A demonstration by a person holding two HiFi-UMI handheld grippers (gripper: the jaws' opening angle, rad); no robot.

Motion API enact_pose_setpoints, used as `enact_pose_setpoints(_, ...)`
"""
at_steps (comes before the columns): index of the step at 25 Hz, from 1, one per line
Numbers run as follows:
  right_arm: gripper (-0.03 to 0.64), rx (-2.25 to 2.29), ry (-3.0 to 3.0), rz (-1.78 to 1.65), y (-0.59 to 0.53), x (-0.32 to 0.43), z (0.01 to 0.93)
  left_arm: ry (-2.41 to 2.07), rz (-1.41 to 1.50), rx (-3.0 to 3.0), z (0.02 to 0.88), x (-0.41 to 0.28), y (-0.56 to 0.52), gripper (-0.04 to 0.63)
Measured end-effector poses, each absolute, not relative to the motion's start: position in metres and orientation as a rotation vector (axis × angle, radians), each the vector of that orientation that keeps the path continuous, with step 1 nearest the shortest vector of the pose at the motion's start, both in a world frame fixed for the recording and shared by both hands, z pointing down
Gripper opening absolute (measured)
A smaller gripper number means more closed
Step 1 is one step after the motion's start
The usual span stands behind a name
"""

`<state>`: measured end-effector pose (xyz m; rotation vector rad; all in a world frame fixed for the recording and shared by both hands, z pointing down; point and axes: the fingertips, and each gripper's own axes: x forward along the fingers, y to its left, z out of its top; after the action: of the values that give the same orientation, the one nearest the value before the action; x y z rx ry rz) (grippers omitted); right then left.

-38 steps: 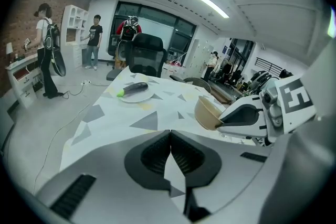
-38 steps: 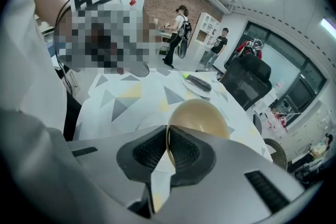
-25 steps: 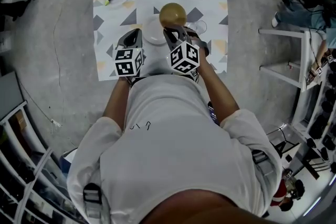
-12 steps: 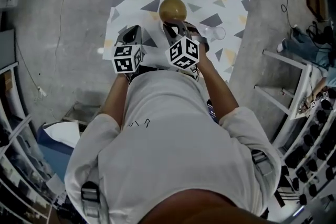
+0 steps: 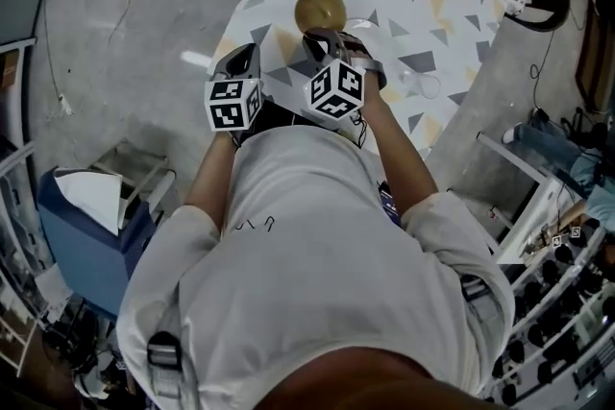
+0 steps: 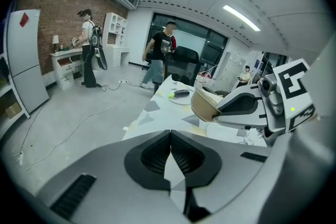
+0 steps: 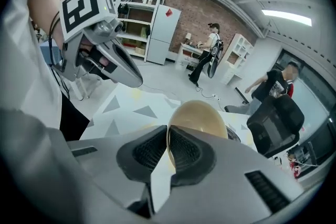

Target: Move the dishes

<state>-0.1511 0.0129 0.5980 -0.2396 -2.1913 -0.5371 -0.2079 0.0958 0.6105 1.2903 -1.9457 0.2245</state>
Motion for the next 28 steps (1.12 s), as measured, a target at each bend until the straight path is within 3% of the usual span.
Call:
enact_pose_setpoints(22, 0.021, -0.399, -1.964, -0.659, 0.048, -0.155, 0.687, -1.935, 0.209, 1.218, 0.627, -0.227, 0.129, 0.018)
enact_pose_setpoints(28, 0.107, -0.377, -2.014, -0.578, 0.047, -0.154, 0.685, -1.906, 0.232, 1.275, 0.627, -0.22, 0.112, 0.018)
